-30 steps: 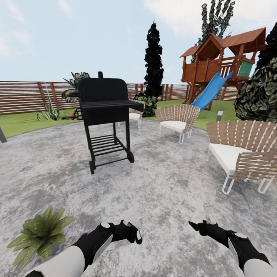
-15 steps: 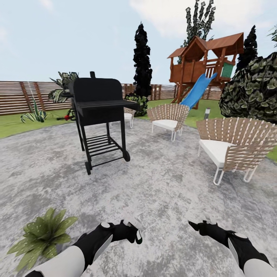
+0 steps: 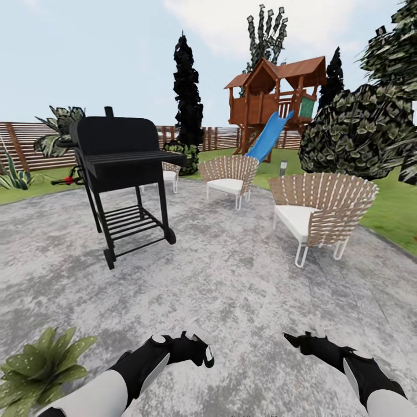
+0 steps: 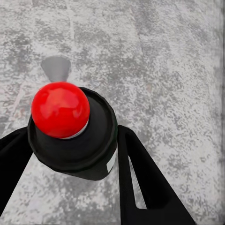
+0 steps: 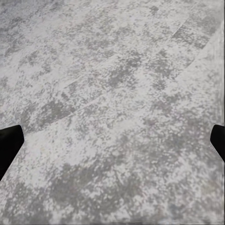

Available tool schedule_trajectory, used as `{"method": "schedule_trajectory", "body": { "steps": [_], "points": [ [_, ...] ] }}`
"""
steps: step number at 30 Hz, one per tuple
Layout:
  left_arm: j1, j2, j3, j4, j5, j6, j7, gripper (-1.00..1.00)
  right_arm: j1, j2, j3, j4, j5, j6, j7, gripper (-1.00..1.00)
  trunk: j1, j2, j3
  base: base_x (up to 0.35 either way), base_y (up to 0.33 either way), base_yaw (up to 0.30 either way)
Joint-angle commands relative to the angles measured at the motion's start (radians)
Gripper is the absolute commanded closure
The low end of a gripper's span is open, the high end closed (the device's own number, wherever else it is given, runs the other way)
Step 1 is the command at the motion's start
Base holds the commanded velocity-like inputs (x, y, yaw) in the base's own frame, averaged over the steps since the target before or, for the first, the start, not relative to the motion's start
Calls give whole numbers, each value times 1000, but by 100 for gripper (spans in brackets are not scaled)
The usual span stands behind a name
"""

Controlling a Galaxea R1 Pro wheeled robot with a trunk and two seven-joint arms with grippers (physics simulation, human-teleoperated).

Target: Pick up the pesticide atomizer in the garden and spray insectifuge to fully cover both potted plants in the garden.

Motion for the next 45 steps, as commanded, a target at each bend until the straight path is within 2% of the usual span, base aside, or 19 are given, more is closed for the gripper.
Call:
{"method": "schedule_trajectory", "body": {
  "steps": [1,26,40,45],
  "points": [
    [-1,1,-4,-1,11,8,-1,100,-1,1,-8,-1,7,3,7,-100,0,0,-1,0,0,-273],
    [-1,1,-5,-3,11,8,-2,100,-1,1,-8,0,8,3,7,-100,0,0,-1,-7,0,-272],
    [-1,1,-5,-3,11,11,-2,100,-1,1,-8,-1,8,3,7,-100,0,0,-1,-297,-38,-267],
    [-1,1,-2,-3,11,11,-1,100,-1,1,-8,-1,8,3,7,-100,0,0,-1,-119,-86,-258]
  ]
}}
